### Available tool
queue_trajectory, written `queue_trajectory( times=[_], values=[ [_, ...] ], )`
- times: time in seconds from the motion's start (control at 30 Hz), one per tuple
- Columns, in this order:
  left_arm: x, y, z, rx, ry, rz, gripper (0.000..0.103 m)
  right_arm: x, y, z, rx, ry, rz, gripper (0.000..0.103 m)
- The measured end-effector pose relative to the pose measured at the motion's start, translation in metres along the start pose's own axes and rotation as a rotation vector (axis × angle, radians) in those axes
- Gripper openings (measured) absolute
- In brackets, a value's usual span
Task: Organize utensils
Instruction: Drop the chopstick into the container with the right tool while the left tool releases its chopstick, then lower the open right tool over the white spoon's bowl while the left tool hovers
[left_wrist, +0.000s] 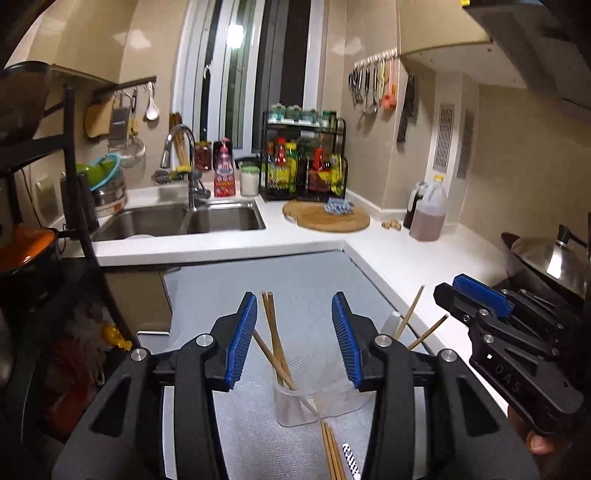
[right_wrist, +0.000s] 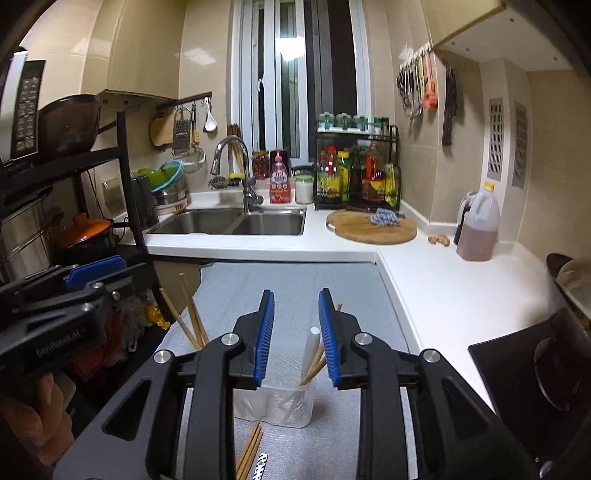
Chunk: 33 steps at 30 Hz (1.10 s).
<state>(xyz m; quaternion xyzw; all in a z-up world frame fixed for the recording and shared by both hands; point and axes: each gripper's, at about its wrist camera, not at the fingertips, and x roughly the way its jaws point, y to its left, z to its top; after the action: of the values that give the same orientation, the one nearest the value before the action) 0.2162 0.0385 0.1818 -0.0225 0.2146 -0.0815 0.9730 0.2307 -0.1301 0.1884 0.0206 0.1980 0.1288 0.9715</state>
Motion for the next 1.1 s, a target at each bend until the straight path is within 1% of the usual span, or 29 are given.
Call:
queue_trajectory(
  times=[0.13, 0.17, 0.2, 0.23, 0.27, 0.37, 0.47, 0.57, 0.77, 0.87, 0.97, 1.07, 1.1],
  values=[
    [-0.035, 0.001, -0.010, -0.019, -0.048, 0.013, 0.043, -0.042, -0.006, -0.004, 0.014, -0.069, 0.001, 0.026],
    [-0.045, 0.001, -0.017, -0.022, -0.056, 0.012, 0.043, -0.054, -0.008, -0.008, 0.021, -0.084, 0.001, 0.028],
    [-0.050, 0.000, -0.022, -0.022, -0.058, 0.014, 0.043, -0.064, -0.009, -0.013, 0.028, -0.096, 0.001, 0.032],
    [-0.058, -0.001, -0.031, -0.023, -0.060, 0.018, 0.043, -0.072, -0.010, -0.018, 0.032, -0.104, 0.001, 0.035],
    [-0.063, -0.002, -0.039, -0.023, -0.058, 0.021, 0.043, -0.081, -0.011, -0.025, 0.030, -0.108, -0.002, 0.040],
    [-0.076, -0.006, -0.071, -0.029, -0.043, 0.039, 0.043, -0.099, -0.012, -0.049, 0.023, -0.113, -0.024, 0.041],
    [-0.081, -0.010, -0.107, -0.026, -0.008, 0.038, 0.043, -0.107, -0.017, -0.073, 0.060, -0.092, -0.024, 0.041],
    [-0.083, -0.013, -0.141, -0.019, 0.029, 0.035, 0.043, -0.112, -0.019, -0.104, 0.083, -0.066, -0.051, 0.041],
    [-0.086, -0.018, -0.200, -0.010, 0.040, 0.049, 0.043, -0.112, -0.035, -0.163, 0.148, 0.014, -0.072, 0.040],
    [-0.084, -0.019, -0.218, -0.022, 0.056, 0.044, 0.043, -0.112, -0.041, -0.189, 0.176, 0.045, -0.075, 0.039],
    [-0.079, -0.018, -0.226, -0.011, 0.060, 0.061, 0.042, -0.112, -0.045, -0.209, 0.204, 0.066, -0.076, 0.037],
    [-0.078, -0.014, -0.228, -0.026, 0.066, 0.062, 0.041, -0.109, -0.045, -0.223, 0.208, 0.089, -0.076, 0.030],
    [-0.078, -0.014, -0.229, -0.025, 0.064, 0.068, 0.041, -0.108, -0.046, -0.227, 0.213, 0.097, -0.073, 0.026]
  ],
)
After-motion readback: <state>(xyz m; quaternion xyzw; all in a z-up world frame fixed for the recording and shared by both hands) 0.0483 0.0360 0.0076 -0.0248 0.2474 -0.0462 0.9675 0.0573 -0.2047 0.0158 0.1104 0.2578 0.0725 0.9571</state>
